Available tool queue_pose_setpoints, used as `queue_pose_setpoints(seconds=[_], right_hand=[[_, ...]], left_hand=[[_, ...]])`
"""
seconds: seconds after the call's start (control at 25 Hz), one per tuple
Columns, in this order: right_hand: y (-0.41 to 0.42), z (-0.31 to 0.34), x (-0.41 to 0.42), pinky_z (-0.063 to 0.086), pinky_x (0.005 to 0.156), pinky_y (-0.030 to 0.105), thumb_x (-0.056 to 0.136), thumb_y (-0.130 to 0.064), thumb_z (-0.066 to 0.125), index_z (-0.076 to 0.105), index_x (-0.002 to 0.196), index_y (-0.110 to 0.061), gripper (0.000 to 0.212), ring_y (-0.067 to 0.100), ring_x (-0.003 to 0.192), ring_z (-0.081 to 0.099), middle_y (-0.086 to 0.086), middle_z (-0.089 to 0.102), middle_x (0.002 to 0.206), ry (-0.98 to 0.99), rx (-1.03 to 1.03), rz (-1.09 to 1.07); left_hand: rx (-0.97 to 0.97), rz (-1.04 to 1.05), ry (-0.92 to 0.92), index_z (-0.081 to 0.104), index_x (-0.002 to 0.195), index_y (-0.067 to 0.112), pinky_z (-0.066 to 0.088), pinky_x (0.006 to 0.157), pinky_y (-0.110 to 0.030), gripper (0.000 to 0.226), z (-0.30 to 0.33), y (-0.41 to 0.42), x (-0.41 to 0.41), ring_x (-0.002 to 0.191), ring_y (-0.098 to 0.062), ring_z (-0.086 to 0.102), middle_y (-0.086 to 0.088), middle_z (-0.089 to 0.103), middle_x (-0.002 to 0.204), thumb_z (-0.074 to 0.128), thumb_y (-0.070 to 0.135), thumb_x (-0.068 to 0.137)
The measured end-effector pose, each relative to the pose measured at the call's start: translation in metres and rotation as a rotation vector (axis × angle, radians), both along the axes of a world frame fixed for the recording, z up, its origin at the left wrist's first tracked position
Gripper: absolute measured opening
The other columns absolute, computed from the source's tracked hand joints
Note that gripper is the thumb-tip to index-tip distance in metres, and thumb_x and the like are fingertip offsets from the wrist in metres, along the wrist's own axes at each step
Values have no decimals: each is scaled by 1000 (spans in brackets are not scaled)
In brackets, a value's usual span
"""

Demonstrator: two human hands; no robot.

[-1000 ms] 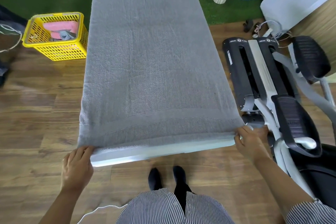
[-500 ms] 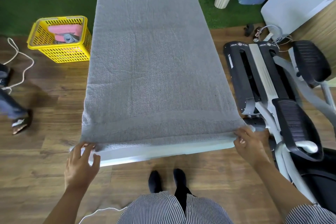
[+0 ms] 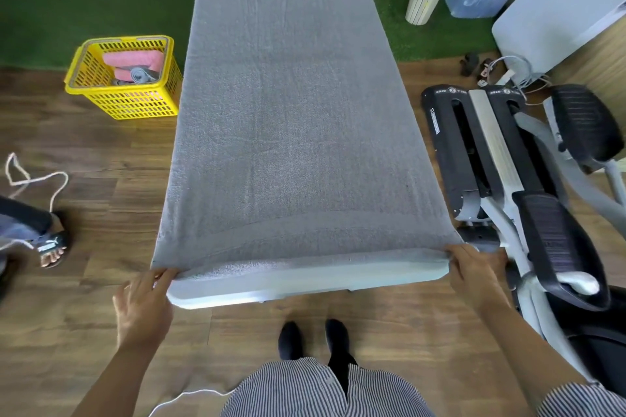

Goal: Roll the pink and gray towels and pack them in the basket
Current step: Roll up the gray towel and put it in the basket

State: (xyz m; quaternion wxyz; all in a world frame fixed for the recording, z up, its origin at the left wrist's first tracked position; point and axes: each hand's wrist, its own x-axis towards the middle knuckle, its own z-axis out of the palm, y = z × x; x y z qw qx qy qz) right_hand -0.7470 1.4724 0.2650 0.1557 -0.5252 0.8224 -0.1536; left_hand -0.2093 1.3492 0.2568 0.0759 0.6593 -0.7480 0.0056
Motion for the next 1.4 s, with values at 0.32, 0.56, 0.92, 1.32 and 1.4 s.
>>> queue_pose_setpoints(seconds=[0.32, 0.56, 0.92, 1.32, 1.4], right_hand=[[-6, -1, 5, 47, 68, 34, 83, 4, 60, 65, 91, -1, 10, 29, 77, 57, 9, 60, 95, 19, -125, -43], [-7, 0, 6, 46, 76, 31, 69, 14, 66, 68, 94, 1, 29, 27, 79, 62, 10, 66, 97, 22, -136, -23], [-12, 3, 2, 37, 65, 30, 73, 11, 62, 64, 77, 1, 12, 21, 69, 48, 0, 51, 73, 8, -95, -33], [-11, -8, 6, 51, 71, 40, 81, -3, 63, 60, 98, -6, 17, 24, 86, 56, 8, 52, 108, 39, -61, -23], [-9, -6, 5, 51, 68, 38, 82, 1, 62, 65, 98, -3, 17, 25, 76, 59, 9, 57, 105, 5, -74, -43]], left_hand=[[-21, 21, 119, 68, 101, 5, 44, 74, -55, 44, 1, -4, -14, 86, -42, 62, -15, 65, 105, 33, 9, 75], [-37, -94, 139, 71, 102, 4, 51, 76, -50, 42, 0, -11, -15, 89, -35, 66, -12, 69, 101, 44, 31, 84], [-53, -87, -42, 67, 99, 7, 44, 80, -56, 52, 2, -12, -8, 84, -35, 59, -8, 63, 90, 27, 3, 67], [-81, -150, 107, 65, 102, 4, 46, 81, -51, 36, -16, -4, -6, 98, -35, 58, -14, 64, 107, 36, 13, 84], [-84, -186, 130, 67, 101, 2, 49, 74, -48, 34, -16, -9, -4, 95, -33, 59, -14, 65, 105, 40, 19, 87]])
